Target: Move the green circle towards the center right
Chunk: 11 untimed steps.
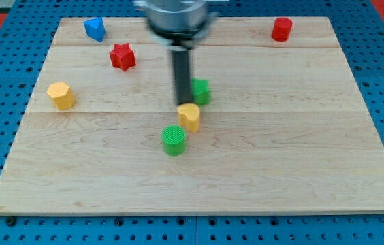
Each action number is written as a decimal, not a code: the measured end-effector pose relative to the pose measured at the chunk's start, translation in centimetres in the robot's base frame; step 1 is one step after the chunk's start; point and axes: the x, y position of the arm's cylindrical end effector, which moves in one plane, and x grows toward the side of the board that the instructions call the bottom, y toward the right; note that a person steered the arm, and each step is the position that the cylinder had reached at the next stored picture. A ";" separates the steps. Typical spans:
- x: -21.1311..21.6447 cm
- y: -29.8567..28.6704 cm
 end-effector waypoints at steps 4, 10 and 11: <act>2.5 -10.3; 7.2 0.5; 10.0 0.3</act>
